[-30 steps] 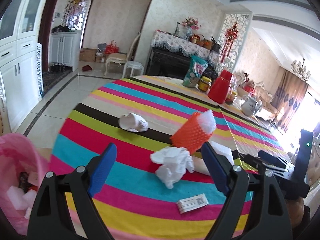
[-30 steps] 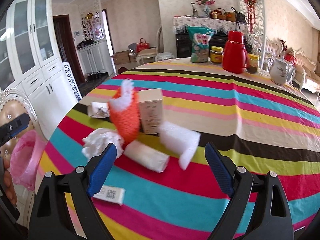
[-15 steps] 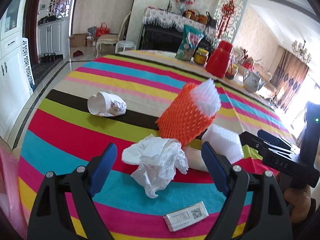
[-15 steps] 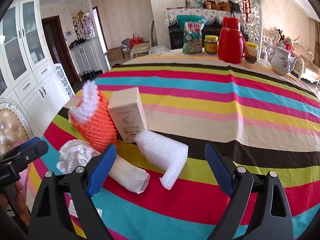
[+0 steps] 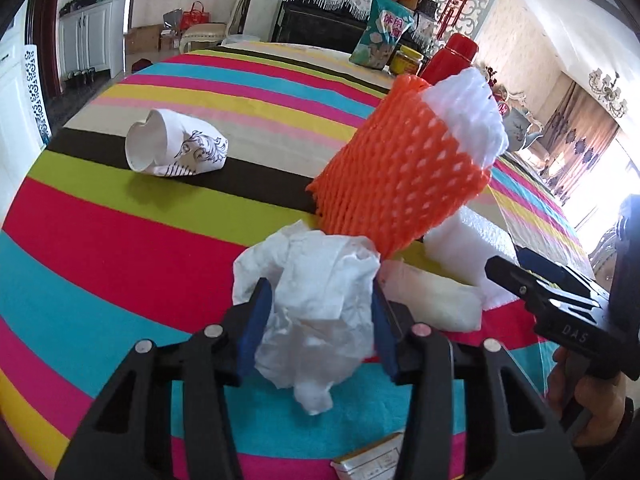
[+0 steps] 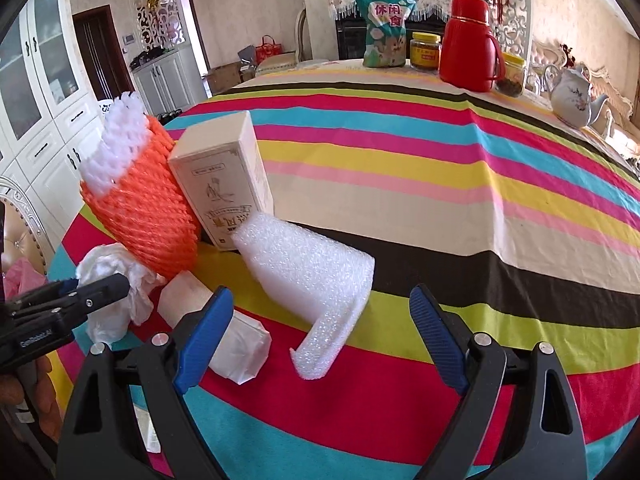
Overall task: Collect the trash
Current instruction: 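Grasp the white tissue with the left tool while the right tool grasps a foam piece, then carry tissue and foam piece to the pink wastebasket and release both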
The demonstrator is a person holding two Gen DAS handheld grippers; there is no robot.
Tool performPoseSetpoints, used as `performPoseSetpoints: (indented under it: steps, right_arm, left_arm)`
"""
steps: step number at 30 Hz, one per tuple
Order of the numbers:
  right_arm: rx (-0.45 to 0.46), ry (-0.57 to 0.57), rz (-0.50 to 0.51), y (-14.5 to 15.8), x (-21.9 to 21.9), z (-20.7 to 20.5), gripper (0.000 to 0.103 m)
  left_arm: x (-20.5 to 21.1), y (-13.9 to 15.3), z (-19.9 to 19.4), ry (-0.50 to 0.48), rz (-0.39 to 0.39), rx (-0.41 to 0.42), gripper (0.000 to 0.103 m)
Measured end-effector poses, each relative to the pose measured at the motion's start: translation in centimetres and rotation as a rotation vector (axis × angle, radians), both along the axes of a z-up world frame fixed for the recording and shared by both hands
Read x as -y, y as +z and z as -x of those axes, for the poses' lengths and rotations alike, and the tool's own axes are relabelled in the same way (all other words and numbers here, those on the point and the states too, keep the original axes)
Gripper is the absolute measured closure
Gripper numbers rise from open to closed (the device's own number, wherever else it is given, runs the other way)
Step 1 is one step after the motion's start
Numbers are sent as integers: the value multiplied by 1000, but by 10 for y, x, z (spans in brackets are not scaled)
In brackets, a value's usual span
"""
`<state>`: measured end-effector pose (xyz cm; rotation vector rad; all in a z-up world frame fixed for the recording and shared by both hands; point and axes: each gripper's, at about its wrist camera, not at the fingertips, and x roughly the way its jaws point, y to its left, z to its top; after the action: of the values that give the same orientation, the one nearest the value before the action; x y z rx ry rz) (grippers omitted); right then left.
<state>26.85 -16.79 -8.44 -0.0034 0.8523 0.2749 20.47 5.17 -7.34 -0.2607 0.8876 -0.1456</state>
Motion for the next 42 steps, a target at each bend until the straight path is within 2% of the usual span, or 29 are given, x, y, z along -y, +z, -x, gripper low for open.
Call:
performPoseSetpoints:
  steps: [1,2,4,5,10,13,23,30,42]
  right_arm:
    - [-3,1,-1,0,0,-1,26]
    - [-8,1,-3,-1,0,-2,28]
    - [-20,12,-8,-4,0,-4,41]
    - [-24,17,-7,-5,-1,-4,44]
    - [-35,31,-10,-6,-2,-4,66]
    - [-36,36,-17,-6,-2,-3,69]
    - [10,26,-27,11,1,7,70]
    - [61,15,-39,34,6,16,70]
    - [161,12,-66,82,9,51,70]
  left_arm:
    - [-2,1,1,-5,18,5,67]
    - [-3,3,2,-5,31,7,70]
    - [-9,9,6,-2,60,24,72]
    - [-12,13,8,-3,68,33,77]
    - [-20,29,21,3,104,69,78]
    - [-23,37,27,9,101,83,85]
    - [-30,55,32,27,107,127,92]
    - [-33,80,49,35,106,192,93]
    - [-56,120,97,94,33,291,94]
